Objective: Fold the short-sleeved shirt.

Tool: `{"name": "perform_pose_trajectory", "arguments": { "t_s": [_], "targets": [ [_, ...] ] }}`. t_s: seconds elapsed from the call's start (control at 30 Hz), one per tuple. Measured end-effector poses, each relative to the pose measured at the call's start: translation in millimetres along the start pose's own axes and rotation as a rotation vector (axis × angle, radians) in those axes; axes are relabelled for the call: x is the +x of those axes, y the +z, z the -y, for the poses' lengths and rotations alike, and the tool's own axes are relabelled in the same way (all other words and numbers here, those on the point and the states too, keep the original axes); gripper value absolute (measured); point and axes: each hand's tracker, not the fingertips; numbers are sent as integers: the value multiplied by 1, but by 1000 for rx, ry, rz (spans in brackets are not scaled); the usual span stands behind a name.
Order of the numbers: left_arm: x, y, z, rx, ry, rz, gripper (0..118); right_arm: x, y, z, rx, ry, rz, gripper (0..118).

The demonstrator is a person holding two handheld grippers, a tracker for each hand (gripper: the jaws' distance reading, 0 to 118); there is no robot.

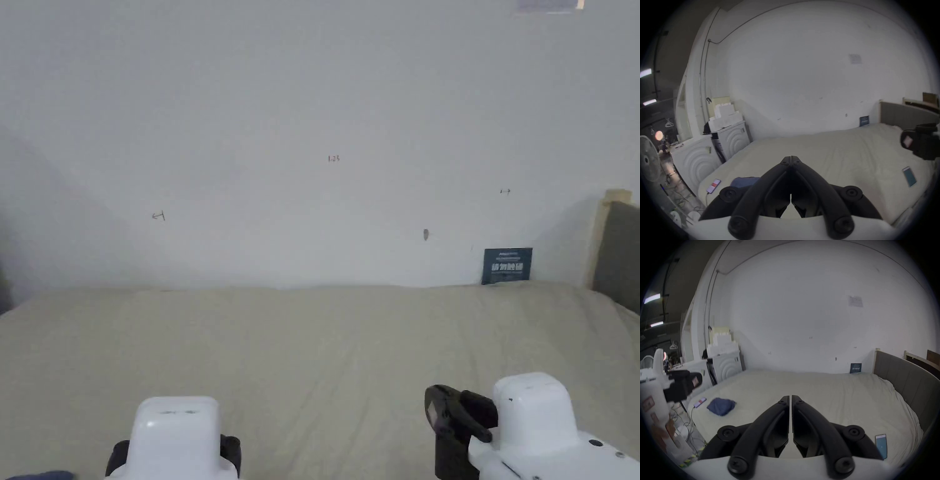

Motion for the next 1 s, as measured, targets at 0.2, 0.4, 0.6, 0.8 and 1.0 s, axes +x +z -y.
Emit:
{"name": "perform_pose_trajectory", "arguments": {
  "t_s": [0.2, 0.4, 0.6, 0.8, 1.0],
  "targets": [
    [13, 22, -6, 15, -18, 34, 0, 0, 35, 5, 64, 5, 39, 7],
    [9, 29, -6, 12, 6, 61, 0, -2, 47, 10, 97, -16, 63, 8],
    [8, 31, -7, 1, -11, 55, 86, 3, 51, 8, 130, -70, 97, 91],
    [10, 32, -5, 9, -28, 14, 111, -12, 56, 7, 162, 38, 159, 112],
    [2, 33, -7, -5, -4, 22, 111, -20, 54, 0, 164, 21, 181, 118]
  ]
}}
